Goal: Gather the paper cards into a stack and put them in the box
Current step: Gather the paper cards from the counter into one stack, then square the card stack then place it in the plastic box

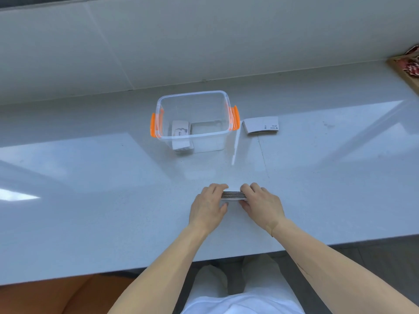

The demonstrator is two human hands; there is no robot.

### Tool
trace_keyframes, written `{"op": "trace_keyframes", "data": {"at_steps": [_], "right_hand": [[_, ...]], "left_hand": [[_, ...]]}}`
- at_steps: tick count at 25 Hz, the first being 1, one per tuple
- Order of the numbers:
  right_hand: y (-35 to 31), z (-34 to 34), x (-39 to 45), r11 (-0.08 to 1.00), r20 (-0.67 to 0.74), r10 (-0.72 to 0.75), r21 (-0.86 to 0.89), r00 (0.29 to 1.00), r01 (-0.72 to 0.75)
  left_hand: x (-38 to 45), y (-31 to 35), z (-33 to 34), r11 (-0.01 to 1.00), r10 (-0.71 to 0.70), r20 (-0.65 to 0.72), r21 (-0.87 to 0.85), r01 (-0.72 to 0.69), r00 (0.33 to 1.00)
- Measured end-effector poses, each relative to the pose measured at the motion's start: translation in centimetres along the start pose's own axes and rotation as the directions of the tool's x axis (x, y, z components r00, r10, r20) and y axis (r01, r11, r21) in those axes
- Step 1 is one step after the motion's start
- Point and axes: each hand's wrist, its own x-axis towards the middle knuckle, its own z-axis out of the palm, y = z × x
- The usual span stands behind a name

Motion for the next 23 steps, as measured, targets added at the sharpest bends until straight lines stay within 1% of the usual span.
{"op": "trace_keyframes", "data": {"at_steps": [2, 4, 7, 9, 12, 15, 17, 18, 20, 21, 23], "right_hand": [[-0.1, 0.0, 0.0, 1.000, 0.011, 0.011, 0.021, 1.000, -0.012], [0.2, -0.1, -0.3, 0.989, 0.017, 0.073, 0.128, 0.997, -0.074], [1.5, -0.1, -1.6, 0.904, 0.048, 0.249, 0.346, 0.967, -0.251], [2.6, 0.1, -2.4, 0.852, 0.073, 0.303, 0.426, 0.950, -0.304], [3.3, 0.1, -2.6, 0.793, 0.055, 0.316, 0.534, 0.947, -0.295], [3.4, 0.1, -1.8, 0.762, 0.074, 0.286, 0.586, 0.955, -0.274], [4.3, -0.3, -1.1, 0.752, 0.106, 0.258, 0.602, 0.960, -0.268], [4.9, -0.7, -0.7, 0.734, 0.130, 0.246, 0.623, 0.961, -0.272], [6.8, -1.8, 0.2, 0.666, 0.183, 0.222, 0.690, 0.958, -0.286], [8.0, -2.6, 0.8, 0.629, 0.209, 0.203, 0.721, 0.957, -0.291], [10.6, -4.2, 2.1, 0.583, 0.250, 0.161, 0.757, 0.955, -0.296]], "left_hand": [[0.6, 0.1, -0.7, 1.000, 0.015, 0.034, -0.023, -0.014, 0.999], [0.9, 0.2, -0.7, 0.999, 0.031, 0.032, -0.016, -0.030, 0.999], [0.9, -0.1, -0.6, 0.997, 0.075, 0.021, 0.010, -0.075, 0.997], [1.0, -0.4, -0.7, 0.995, 0.104, 0.028, 0.009, -0.104, 0.994], [1.4, -0.5, -0.6, 0.992, 0.128, 0.032, 0.000, -0.128, 0.991], [1.7, -0.5, -0.3, 0.996, 0.084, 0.039, -0.043, -0.082, 0.996], [2.4, -0.2, -0.1, 0.991, 0.026, 0.051, -0.133, -0.019, 0.998], [2.9, 0.0, 0.0, 0.973, -0.012, 0.052, -0.228, 0.024, 0.999], [3.9, 1.4, 0.1, 0.875, -0.119, 0.067, -0.464, 0.137, 0.991], [4.8, 2.5, 0.1, 0.815, -0.169, 0.082, -0.549, 0.186, 0.982], [6.6, 4.8, 0.2, 0.704, -0.265, 0.108, -0.657, 0.269, 0.958]]}}
